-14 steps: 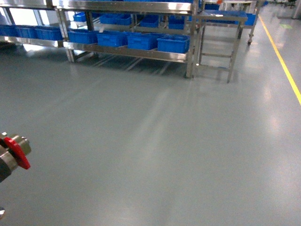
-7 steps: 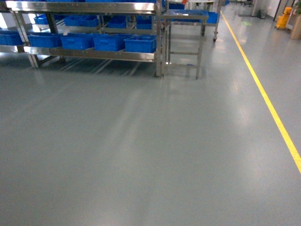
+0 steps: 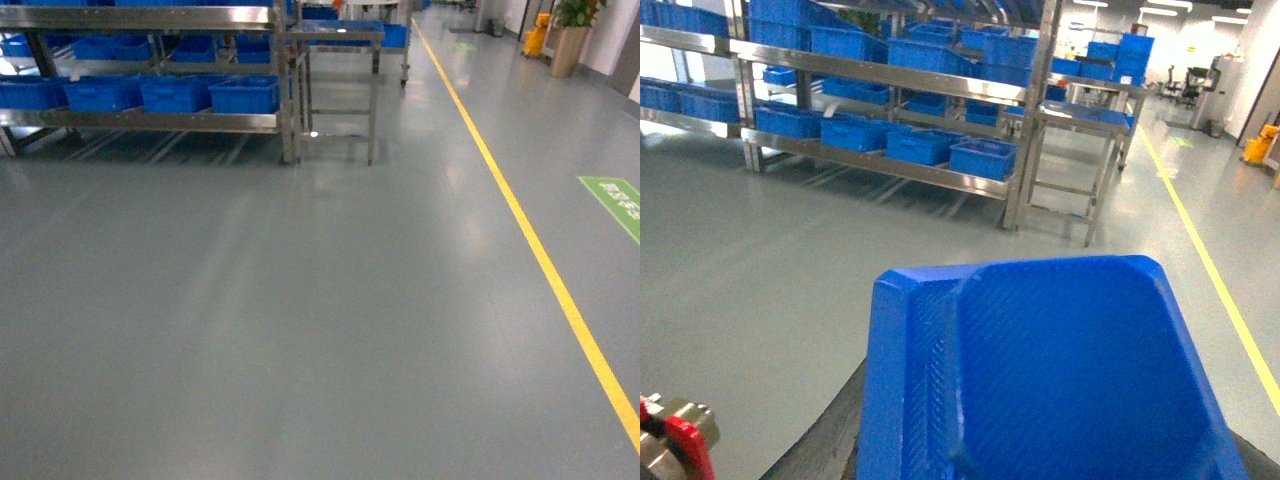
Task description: Pick blue part to blue bin on bottom shelf
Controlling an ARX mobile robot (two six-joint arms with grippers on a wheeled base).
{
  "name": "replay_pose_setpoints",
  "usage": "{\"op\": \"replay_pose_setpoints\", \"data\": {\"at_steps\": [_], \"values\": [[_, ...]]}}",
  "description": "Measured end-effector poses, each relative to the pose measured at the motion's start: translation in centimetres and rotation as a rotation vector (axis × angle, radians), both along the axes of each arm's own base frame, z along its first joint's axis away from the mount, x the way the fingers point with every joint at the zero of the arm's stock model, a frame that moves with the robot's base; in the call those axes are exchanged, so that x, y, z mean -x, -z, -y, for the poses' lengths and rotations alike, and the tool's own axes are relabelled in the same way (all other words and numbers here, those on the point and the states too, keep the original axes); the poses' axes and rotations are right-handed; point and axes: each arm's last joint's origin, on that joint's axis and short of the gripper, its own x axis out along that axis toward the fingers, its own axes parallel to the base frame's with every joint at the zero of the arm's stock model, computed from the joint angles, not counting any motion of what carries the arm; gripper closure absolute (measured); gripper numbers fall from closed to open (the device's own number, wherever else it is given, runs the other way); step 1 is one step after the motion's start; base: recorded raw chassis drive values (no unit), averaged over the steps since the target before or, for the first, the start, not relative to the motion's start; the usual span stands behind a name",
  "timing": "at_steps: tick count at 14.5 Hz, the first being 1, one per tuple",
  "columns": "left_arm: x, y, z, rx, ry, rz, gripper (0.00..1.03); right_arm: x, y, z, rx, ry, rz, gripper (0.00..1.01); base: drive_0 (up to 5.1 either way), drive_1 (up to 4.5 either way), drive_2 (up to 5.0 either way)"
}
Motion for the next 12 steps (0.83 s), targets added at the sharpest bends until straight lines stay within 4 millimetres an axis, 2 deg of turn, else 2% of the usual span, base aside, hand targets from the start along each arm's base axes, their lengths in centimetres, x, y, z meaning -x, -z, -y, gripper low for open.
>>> {"op": "replay_pose_setpoints", "data": {"at_steps": [8, 12], "values": [[0.03, -0.04, 0.01, 0.003, 0.003, 0.004, 0.59, 0.00, -0.01, 0.00, 0.000, 0.000, 0.002, 0.03, -0.7, -0.66, -0.7], [0.02, -0.01, 0.02, 0.000, 0.004, 0.001, 0.59, 0.00, 0.00, 0.00, 0.000, 0.000, 0.000, 0.03, 0.0, 4.32, -4.3]]}}
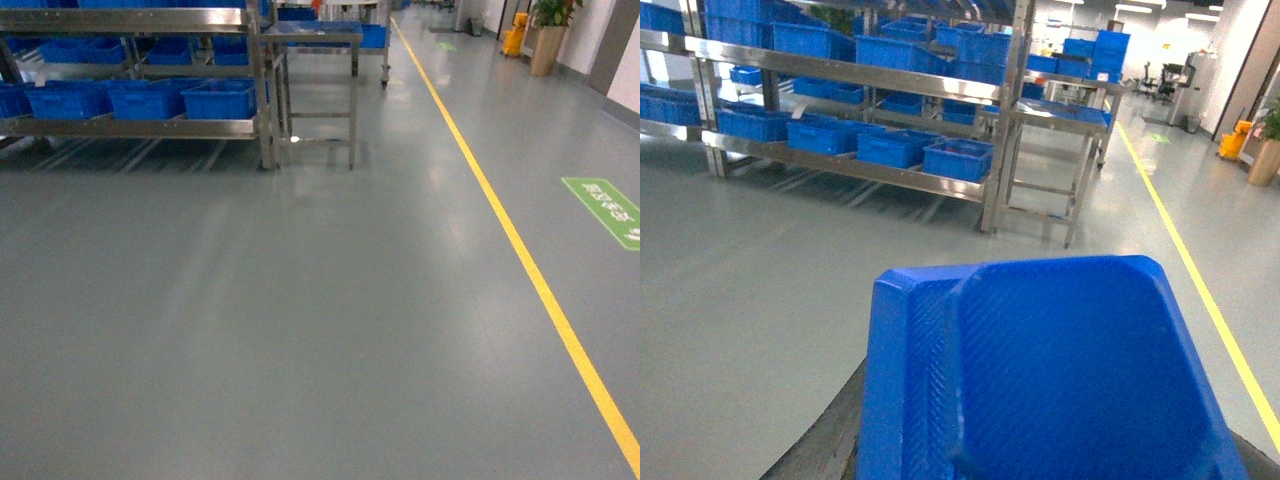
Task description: Pick blue part to blue bin on bottom shelf
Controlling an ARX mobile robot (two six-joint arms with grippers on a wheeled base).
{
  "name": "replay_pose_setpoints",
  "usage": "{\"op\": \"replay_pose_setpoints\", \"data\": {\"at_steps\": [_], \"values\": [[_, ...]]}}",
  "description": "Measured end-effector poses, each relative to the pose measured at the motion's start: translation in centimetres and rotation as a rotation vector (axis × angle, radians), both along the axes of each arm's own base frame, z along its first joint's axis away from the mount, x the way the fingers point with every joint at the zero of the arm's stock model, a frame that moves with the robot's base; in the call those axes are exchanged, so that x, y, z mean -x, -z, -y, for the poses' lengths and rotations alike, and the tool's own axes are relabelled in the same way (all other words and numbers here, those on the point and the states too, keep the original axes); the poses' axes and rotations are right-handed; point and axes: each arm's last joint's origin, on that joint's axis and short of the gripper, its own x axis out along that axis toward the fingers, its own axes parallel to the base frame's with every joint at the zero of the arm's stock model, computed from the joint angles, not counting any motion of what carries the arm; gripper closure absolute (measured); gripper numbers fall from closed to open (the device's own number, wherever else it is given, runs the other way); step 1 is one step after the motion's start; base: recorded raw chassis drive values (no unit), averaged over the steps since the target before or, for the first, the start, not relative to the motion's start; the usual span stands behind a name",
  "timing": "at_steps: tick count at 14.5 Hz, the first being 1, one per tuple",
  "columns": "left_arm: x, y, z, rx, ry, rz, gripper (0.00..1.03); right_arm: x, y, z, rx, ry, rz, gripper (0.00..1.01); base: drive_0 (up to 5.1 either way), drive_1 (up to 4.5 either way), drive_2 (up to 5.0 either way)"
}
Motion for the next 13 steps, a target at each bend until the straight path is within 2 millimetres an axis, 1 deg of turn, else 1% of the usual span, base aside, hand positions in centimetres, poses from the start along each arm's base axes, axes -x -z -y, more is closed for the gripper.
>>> {"op": "replay_pose_setpoints", "data": {"at_steps": [13], "values": [[-0.02, 0.02, 0.01, 0.000, 0.000, 0.000, 0.59, 0.00, 0.00, 0.00, 0.000, 0.000, 0.000, 0.03, -0.1, 4.26, -4.4]]}}
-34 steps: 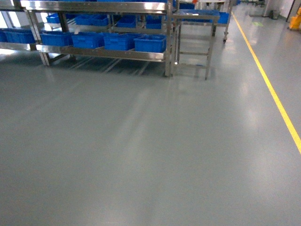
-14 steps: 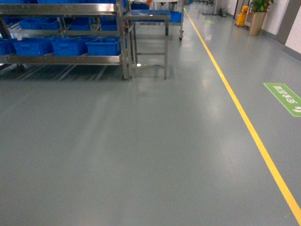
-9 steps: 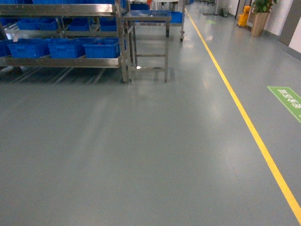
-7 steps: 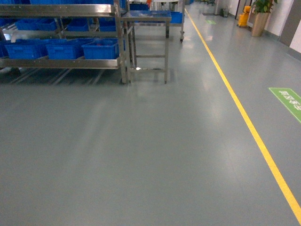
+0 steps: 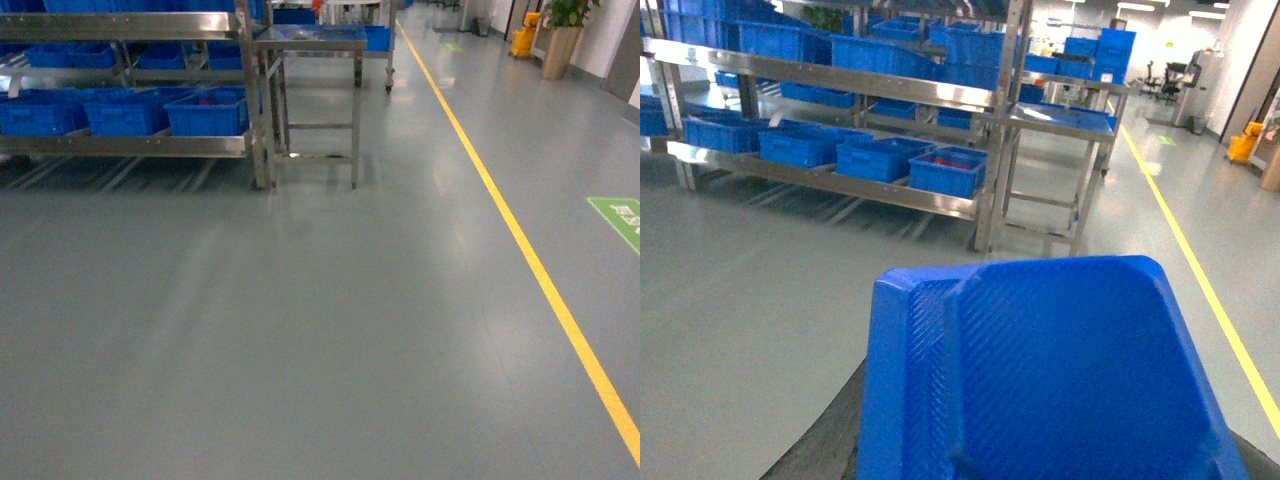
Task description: Pick blue part to blue bin on bottom shelf
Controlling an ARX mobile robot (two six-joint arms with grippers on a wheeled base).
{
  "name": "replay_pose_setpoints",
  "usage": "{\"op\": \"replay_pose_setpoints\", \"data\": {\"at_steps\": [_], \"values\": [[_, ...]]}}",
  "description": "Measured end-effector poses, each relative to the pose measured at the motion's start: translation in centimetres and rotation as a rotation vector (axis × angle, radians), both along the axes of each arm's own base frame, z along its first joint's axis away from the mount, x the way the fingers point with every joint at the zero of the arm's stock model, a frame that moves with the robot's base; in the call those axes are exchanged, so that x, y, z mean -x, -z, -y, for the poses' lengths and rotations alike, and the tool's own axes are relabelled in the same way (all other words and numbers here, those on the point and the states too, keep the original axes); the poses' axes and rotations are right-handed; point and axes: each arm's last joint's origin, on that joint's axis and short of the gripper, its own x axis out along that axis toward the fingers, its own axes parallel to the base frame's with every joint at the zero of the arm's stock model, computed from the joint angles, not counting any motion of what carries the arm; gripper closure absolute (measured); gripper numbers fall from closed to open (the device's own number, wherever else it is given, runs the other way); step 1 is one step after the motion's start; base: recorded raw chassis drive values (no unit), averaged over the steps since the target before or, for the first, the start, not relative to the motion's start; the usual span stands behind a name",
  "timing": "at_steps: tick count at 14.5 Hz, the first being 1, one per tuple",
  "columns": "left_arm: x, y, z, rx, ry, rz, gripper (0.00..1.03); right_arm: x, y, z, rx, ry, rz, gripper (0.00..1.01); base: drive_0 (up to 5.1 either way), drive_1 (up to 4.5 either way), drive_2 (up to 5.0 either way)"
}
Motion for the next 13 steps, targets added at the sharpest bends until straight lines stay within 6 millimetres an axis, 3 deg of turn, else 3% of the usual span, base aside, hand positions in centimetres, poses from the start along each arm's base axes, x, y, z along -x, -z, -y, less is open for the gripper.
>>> {"op": "replay_pose_setpoints", "data": {"at_steps": [13], "values": [[-0.01, 0.03, -0.01, -0.002, -0.002, -0.003, 0.59, 0.00, -0.01, 0.00, 0.000, 0.000, 0.001, 0.03, -0.1, 4.27, -4.4]]}}
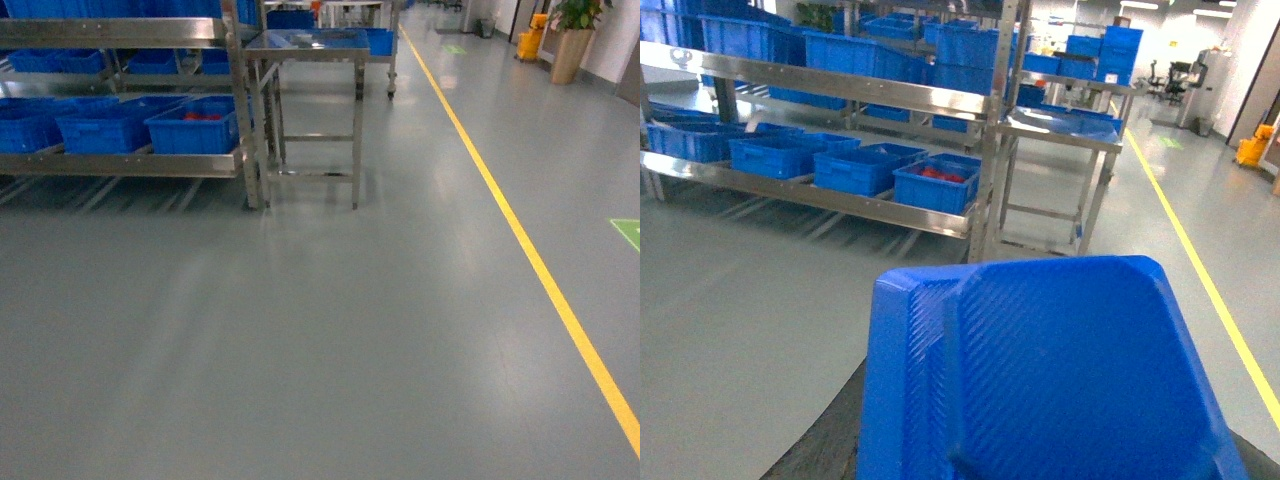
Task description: Pick blue part to blue bin on bottom shelf
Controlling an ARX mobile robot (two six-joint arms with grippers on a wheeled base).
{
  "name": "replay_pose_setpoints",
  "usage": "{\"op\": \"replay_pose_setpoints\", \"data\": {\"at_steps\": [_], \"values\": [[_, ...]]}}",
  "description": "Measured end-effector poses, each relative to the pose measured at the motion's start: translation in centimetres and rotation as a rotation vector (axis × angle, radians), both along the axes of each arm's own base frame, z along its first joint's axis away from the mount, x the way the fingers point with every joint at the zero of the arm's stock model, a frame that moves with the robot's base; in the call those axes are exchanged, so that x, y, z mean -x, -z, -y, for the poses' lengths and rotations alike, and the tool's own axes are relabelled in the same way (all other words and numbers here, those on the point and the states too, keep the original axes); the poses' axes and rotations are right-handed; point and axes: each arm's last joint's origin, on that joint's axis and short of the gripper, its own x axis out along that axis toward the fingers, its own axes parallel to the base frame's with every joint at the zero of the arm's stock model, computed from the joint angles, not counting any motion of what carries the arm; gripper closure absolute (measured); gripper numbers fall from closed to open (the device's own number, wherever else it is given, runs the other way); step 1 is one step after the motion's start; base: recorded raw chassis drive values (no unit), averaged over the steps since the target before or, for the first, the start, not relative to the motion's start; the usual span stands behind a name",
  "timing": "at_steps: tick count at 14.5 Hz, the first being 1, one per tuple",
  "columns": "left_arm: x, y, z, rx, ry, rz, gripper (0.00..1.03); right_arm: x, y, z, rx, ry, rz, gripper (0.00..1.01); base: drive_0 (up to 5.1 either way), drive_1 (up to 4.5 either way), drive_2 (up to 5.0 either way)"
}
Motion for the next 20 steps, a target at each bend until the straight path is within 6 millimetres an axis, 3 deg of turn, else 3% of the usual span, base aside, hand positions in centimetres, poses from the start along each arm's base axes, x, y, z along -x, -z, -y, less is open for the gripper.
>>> {"op": "replay_pose_setpoints", "data": {"at_steps": [20], "values": [[0.01, 0.01, 0.01, 0.002, 0.001, 0.001, 0.59, 0.00, -0.01, 0.00, 0.000, 0.000, 0.001, 0.03, 0.0, 4.30, -4.4]]}}
